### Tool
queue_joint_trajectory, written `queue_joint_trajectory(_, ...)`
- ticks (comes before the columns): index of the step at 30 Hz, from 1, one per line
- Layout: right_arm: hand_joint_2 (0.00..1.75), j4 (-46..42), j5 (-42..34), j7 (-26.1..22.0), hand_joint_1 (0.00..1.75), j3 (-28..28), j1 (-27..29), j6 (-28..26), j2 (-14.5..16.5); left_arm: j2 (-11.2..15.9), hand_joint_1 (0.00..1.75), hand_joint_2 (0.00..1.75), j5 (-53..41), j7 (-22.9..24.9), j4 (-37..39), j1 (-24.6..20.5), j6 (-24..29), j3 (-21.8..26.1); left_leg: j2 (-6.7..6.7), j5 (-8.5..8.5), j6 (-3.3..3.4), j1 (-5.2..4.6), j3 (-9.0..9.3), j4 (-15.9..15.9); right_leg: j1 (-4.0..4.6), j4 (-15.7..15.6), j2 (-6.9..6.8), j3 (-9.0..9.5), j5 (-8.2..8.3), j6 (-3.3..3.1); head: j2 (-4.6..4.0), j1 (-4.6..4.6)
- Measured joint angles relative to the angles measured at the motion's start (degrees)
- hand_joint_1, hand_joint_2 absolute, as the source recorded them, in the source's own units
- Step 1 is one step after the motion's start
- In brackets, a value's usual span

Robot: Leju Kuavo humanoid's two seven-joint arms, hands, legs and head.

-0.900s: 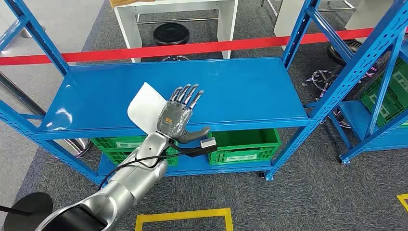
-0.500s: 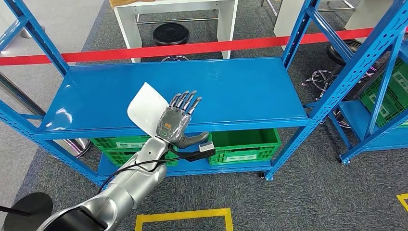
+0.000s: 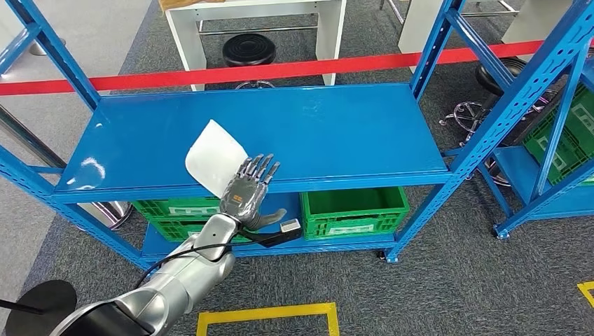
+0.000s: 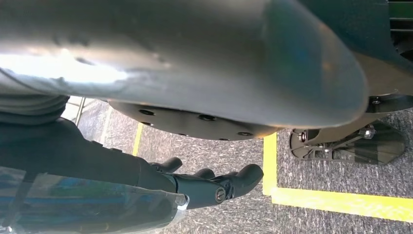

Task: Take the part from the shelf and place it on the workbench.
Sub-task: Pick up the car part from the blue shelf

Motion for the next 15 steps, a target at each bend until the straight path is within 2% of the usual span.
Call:
queue_joint_trajectory(5,0.0,0.0,0.24,-0.01,0.0,-0.02,-0.01,-0.1,0.0,0.54,0.0,1.75,-0.01,1.45,1.69,-0.02,-0.03,-1.17,0.0,0.0,0.0,0.0,0.0,0.0,0.0,0.0,0.0,0.0,0.0,0.0,0.0,0.01)
queue_joint_trajectory(11,0.0,0.0,0.38,-0.01,0.0,-0.71,0.01,-0.27,0.0,1.64,0.0,1.75,-0.01,6.46,2.55,-0.42,-0.07,-4.79,0.0,0.0,0.0,0.0,0.0,0.0,0.0,0.0,0.0,0.0,0.0,0.0,0.0,0.0)
queue_joint_trajectory(15,0.0,0.02,0.45,-0.01,0.0,-0.91,0.03,-0.29,-0.02,2.44,0.0,1.75,0.0,7.05,2.78,-0.74,-0.04,-6.31,0.0,0.0,0.0,0.0,0.0,0.0,0.0,0.0,0.0,0.0,0.0,0.0,0.0,0.0)
